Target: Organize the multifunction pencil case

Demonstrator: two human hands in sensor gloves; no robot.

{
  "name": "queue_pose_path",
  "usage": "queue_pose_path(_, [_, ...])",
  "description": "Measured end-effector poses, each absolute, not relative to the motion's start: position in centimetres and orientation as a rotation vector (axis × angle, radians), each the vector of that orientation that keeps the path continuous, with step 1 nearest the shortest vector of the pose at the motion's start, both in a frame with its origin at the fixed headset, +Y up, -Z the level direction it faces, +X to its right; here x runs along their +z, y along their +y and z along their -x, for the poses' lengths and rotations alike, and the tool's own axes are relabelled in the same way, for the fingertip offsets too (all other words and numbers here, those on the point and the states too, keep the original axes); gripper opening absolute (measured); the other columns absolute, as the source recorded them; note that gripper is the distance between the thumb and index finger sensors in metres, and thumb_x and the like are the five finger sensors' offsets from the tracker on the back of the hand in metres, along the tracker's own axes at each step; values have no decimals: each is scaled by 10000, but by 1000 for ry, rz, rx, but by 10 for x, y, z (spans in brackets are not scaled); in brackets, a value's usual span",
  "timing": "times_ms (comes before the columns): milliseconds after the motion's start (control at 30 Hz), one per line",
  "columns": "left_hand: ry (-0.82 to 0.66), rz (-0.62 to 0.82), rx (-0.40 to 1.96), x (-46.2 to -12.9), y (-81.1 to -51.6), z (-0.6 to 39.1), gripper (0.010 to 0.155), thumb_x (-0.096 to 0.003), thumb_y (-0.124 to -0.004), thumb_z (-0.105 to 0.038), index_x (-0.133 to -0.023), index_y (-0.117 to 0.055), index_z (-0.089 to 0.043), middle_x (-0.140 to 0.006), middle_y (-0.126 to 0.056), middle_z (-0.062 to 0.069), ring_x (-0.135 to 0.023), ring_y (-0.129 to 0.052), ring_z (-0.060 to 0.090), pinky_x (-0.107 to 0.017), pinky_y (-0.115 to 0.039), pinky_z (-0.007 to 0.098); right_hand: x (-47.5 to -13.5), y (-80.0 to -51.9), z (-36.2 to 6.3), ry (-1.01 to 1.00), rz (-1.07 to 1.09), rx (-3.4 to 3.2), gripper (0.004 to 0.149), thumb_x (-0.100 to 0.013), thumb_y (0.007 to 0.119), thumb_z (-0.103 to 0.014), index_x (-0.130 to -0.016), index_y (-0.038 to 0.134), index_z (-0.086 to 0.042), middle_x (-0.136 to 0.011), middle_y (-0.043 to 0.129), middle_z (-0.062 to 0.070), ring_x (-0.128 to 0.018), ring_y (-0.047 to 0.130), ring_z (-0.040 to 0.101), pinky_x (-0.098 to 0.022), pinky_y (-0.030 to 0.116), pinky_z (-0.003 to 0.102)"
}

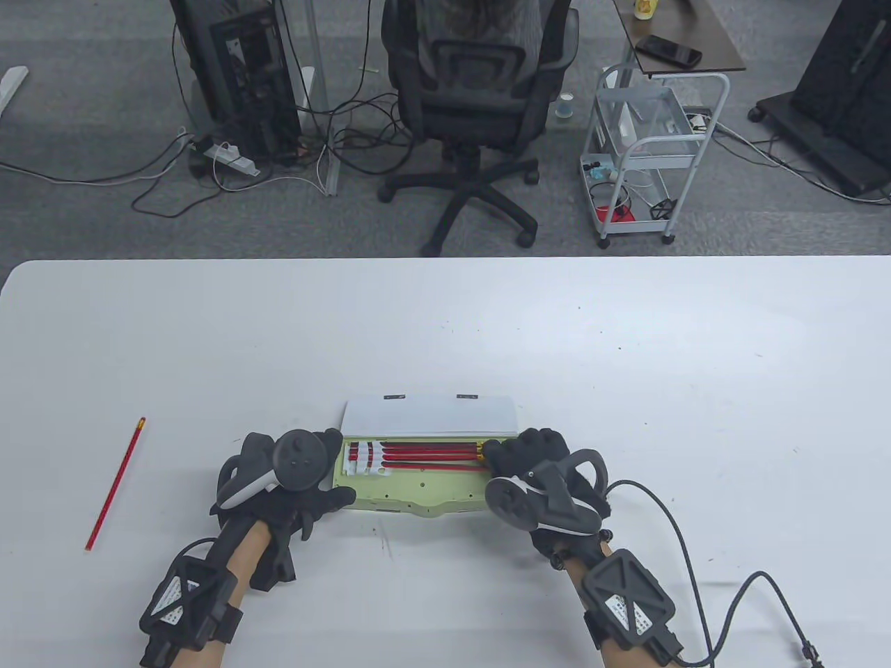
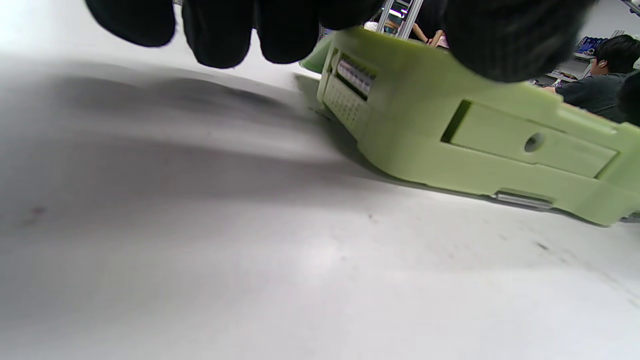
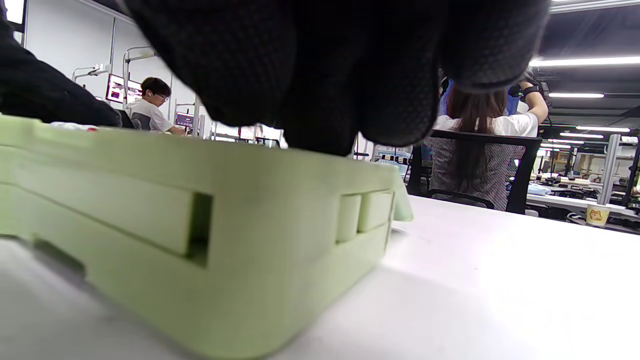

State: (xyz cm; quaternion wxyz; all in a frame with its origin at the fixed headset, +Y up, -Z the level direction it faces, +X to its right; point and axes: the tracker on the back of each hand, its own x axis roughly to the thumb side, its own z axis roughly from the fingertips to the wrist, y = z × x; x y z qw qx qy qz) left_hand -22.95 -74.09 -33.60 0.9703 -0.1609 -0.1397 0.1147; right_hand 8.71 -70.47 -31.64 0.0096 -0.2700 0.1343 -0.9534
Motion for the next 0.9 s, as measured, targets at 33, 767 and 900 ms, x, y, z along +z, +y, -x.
queue_pose_path(33, [-282,325,232,-336,-741,230,908,-395,-733,-587,-1123,-375,-180,-1202,-539,168,-1061,-637,495,-691,-576,719,-317,-705,-88,414,831,-2981,465,-496,805,-317,-915,808,-115,-802,930,103,-745,926,368,-618,765,590])
queue_pose_path(767, [-279,329,225,-336,-740,229,907,-397,-733,-584,-1124,-373,-177,-1203,-531,174,-1062,-632,497,-692,-573,719,-332,-710,-102,214,430,-3051,704,-522,772,-376,-1099,544,-41,-1097,501,342,-979,554,624,-686,503,742])
queue_pose_path(900, [-279,329,225,-336,-740,229,906,-398,-732,-584,-1124,-373,-178,-1204,-531,173,-1063,-630,497,-693,-572,719,-334,-714,-99,192,407,-3058,693,-525,768,-365,-1096,549,-39,-1088,520,343,-975,571,619,-685,511,740])
